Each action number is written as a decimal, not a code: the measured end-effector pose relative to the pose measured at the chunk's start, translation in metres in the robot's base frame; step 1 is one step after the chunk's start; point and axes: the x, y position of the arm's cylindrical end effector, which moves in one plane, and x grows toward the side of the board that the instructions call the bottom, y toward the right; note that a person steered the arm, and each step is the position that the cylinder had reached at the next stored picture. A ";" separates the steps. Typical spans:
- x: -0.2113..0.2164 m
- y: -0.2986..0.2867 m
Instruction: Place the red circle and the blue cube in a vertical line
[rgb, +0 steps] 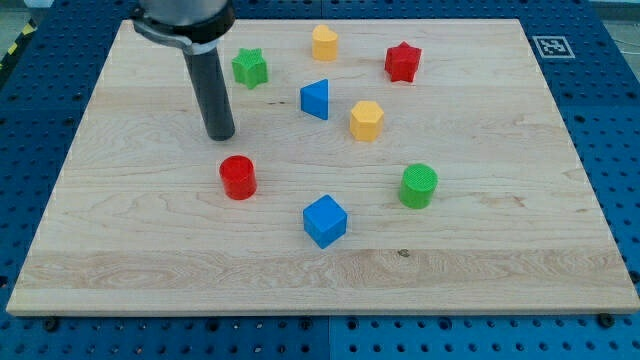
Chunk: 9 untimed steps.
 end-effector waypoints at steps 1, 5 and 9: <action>0.032 0.000; 0.097 0.021; 0.097 -0.005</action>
